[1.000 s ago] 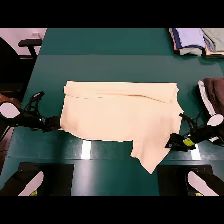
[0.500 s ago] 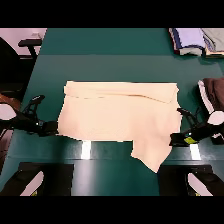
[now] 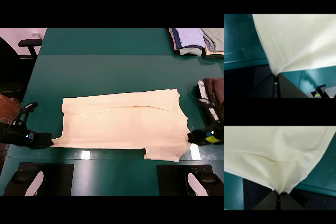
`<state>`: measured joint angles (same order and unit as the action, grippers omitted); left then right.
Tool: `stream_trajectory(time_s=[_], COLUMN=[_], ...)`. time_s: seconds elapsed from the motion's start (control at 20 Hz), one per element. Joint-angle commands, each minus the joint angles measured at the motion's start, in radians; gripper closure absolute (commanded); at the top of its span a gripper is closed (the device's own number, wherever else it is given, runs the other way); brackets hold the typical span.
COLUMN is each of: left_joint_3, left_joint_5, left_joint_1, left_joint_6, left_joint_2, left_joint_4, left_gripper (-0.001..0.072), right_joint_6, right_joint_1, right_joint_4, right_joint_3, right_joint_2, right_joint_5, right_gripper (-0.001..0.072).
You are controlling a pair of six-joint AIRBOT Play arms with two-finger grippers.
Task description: Fold the shirts.
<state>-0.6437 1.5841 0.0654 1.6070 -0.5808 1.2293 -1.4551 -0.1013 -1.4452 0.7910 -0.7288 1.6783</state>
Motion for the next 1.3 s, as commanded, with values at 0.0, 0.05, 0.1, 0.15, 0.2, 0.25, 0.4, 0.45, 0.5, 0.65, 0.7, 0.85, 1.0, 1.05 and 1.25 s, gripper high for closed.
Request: stream_trajectory(time_s=[0.0, 0.05, 0.1, 0.15, 0.2, 0.25, 0.4, 0.45, 0.5, 0.65, 0.7, 0.85, 1.0, 1.05, 1.25], left_joint_3=[-0.003, -0.017, -0.047, -0.085, -0.139, -0.196, -0.379, -0.433, -0.476, -0.536, -0.537, -0.537, -0.544, -0.552, -0.612], left_joint_5=[-0.160, -0.222, -0.275, -0.315, -0.351, -0.372, -0.404, -0.421, -0.438, -0.492, -0.507, -0.531, -0.534, -0.517, -0.408], left_joint_1=[0.001, 0.001, 0.001, 0.001, 0.001, 0.001, 0.001, 0.001, 0.001, 0.001, 0.001, 0.001, 0.001, 0.001, 0.001], left_joint_6=[-0.023, -0.046, -0.066, -0.084, -0.100, -0.111, -0.123, -0.123, -0.123, -0.123, -0.123, -0.122, -0.121, -0.119, -0.120], left_joint_2=[-0.099, -0.169, -0.247, -0.320, -0.405, -0.480, -0.667, -0.717, -0.759, -0.842, -0.856, -0.872, -0.872, -0.872, -0.869], left_joint_4=[-0.010, -0.018, -0.019, -0.022, -0.030, -0.034, -0.034, -0.034, -0.034, -0.038, -0.042, -0.042, -0.048, -0.048, -0.054], left_gripper=[0.0682, 0.0682, 0.0682, 0.0682, 0.0681, 0.0681, 0.0681, 0.0681, 0.0680, 0.0680, 0.0680, 0.0679, 0.0050, 0.0047, 0.0199], right_joint_6=[0.006, 0.021, 0.039, 0.051, 0.054, 0.054, 0.064, 0.068, 0.069, 0.074, 0.080, 0.093, 0.105, 0.123, 0.166], right_joint_1=[-0.001, -0.001, -0.002, -0.001, -0.001, -0.001, -0.003, -0.003, -0.001, 0.000, 0.000, 0.008, 0.056, 0.081, 0.212], right_joint_4=[-0.020, -0.017, -0.010, -0.001, 0.007, 0.010, 0.014, 0.014, 0.014, 0.014, 0.021, 0.098, 0.257, 0.321, 0.408], right_joint_3=[0.127, 0.174, 0.232, 0.293, 0.356, 0.419, 0.581, 0.628, 0.668, 0.789, 0.830, 0.933, 1.015, 1.031, 1.022], right_joint_2=[-0.171, -0.244, -0.330, -0.411, -0.493, -0.566, -0.718, -0.758, -0.790, -0.890, -0.924, -1.007, -1.061, -1.070, -1.069], right_joint_5=[-0.151, -0.196, -0.222, -0.235, -0.236, -0.239, -0.253, -0.262, -0.265, -0.261, -0.257, -0.258, -0.257, -0.238, -0.099], right_gripper=[0.0698, 0.0699, 0.0698, 0.0698, 0.0698, 0.0698, 0.0698, 0.0698, 0.0698, 0.0697, 0.0697, 0.0692, 0.0334, 0.0325, 0.0325])
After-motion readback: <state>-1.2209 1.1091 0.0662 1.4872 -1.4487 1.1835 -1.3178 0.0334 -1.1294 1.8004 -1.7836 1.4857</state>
